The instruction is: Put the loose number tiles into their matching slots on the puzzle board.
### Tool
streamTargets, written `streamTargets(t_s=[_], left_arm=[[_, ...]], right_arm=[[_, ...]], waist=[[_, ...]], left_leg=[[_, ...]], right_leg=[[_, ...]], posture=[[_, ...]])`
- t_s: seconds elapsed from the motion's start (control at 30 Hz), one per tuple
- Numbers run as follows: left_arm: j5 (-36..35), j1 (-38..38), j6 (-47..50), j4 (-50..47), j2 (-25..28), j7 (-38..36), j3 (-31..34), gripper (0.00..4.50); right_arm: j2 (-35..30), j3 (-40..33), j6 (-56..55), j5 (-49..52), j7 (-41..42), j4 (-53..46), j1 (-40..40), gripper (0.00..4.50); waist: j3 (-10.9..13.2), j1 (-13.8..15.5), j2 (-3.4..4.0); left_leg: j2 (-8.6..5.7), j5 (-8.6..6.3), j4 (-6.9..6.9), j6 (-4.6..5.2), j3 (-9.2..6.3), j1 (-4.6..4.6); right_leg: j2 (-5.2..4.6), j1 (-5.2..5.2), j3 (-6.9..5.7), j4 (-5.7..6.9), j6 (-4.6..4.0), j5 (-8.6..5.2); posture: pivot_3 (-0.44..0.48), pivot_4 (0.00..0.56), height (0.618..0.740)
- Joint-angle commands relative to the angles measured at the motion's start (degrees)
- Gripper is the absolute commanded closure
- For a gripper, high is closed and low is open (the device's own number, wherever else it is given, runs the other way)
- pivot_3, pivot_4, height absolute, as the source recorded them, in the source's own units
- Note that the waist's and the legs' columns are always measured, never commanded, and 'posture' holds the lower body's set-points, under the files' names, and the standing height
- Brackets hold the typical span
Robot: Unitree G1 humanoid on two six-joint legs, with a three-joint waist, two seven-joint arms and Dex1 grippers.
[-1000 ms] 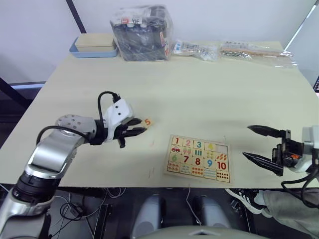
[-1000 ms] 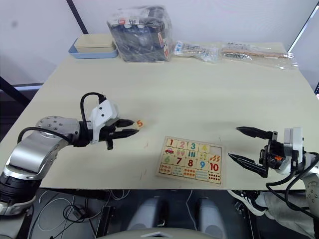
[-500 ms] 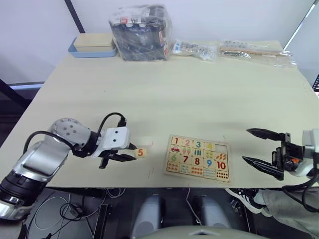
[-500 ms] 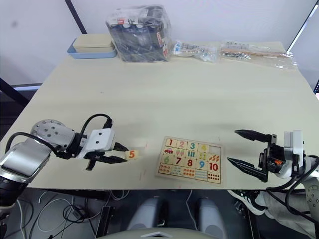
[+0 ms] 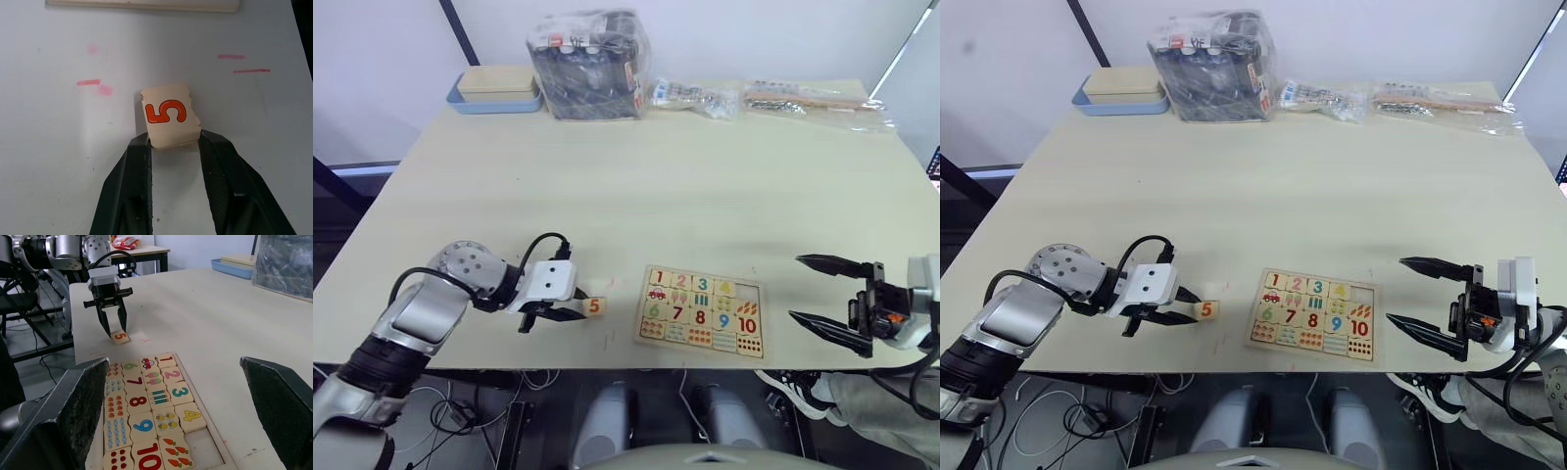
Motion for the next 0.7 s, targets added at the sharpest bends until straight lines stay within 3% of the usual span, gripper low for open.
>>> streamTargets(t_s=[0.03, 0.27, 0.47, 0.7], left_arm=[[0.0, -0.7, 0.2, -0.7, -0.7, -0.3, -0.2, 3.62], [-0.2, -0.3, 1.3, -1.4, -1.3, -0.1, 0.0, 0.16], [-1.8, 0.8, 2.4, -3.2, -1.6, 2.3, 2.9, 0.03], [-8.5, 4.3, 8.2, -10.0, -3.3, 8.3, 10.9, 0.03]], right_arm=[[-0.7, -1.7, -0.1, 1.3, 0.0, -1.9, 0.4, 0.0], [-0.9, -1.6, 0.1, 1.3, -0.2, -1.8, 0.4, 0.0], [-1.0, -1.5, 0.1, 1.4, -0.1, -1.7, 0.2, 0.0], [-0.9, -0.9, -0.3, 0.9, 0.4, -0.4, -0.8, 0.0]], waist=[[0.0, 0.0, 0.0], [0.0, -0.1, 0.0], [0.0, -0.1, 0.0], [0.0, -0.1, 0.0]], left_leg=[[0.0, 0.0, 0.0, 0.0, 0.0, 0.0], [0.02, 0.0, 0.0, 0.0, 0.01, 0.01], [0.02, 0.0, 0.0, 0.0, 0.02, 0.02], [0.05, 0.0, 0.0, 0.0, 0.01, 0.02]], right_leg=[[0.0, 0.0, 0.0, 0.0, 0.0, 0.0], [0.01, 0.0, 0.02, 0.01, 0.0, 0.0], [0.01, 0.0, 0.02, 0.02, 0.0, 0.0], [0.0, 0.0, 0.02, 0.02, 0.0, 0.0]], posture=[[0.0, 0.15, 0.74], [0.0, 0.15, 0.74], [0.0, 0.15, 0.74], [0.0, 0.15, 0.74]])
